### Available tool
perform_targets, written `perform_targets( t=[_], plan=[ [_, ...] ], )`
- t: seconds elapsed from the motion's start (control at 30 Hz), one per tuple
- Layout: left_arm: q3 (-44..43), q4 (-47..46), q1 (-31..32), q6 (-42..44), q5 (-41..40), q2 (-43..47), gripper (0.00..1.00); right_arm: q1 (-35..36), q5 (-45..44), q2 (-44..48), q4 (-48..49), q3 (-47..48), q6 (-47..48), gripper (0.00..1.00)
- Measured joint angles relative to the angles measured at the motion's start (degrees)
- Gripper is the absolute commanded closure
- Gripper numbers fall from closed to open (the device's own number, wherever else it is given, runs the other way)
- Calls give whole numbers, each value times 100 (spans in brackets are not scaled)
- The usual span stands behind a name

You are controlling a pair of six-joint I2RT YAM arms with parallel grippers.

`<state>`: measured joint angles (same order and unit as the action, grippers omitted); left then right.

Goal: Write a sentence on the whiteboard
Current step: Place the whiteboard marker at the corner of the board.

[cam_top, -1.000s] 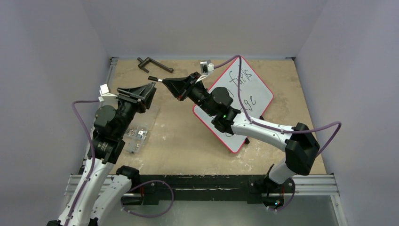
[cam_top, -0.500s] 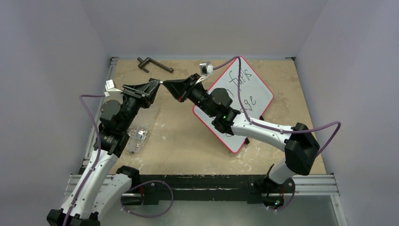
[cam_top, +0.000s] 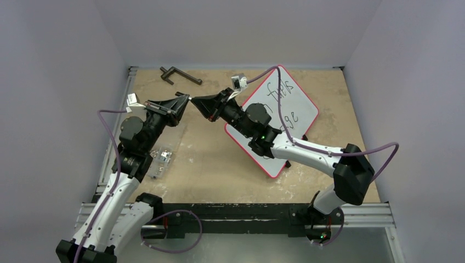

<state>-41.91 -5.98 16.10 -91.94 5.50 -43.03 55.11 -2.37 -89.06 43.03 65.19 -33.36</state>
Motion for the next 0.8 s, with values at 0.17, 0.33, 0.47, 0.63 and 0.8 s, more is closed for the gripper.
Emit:
perform_targets(
  t=[0.17, 0.33, 0.47, 0.63, 0.8],
  plan=[
    [57, 61, 4, 26, 20, 50, 100, 9, 50, 155, -638, 24, 166, 25],
    [24, 603, 4, 393, -105, 254, 100, 28, -129, 426, -1569, 90, 505, 1],
    [-289, 1637, 4, 1001, -378, 378, 100, 35, -498, 713, -2549, 402, 841, 1],
    [-1211, 3193, 4, 2159, -848, 262, 100, 35, -1027, 1226, -3456, 608, 1270, 1],
    [-2129, 4610, 4, 3438, -1231, -382, 100, 35, -1504, 1716, -4026, 595, 1611, 1]
  ],
)
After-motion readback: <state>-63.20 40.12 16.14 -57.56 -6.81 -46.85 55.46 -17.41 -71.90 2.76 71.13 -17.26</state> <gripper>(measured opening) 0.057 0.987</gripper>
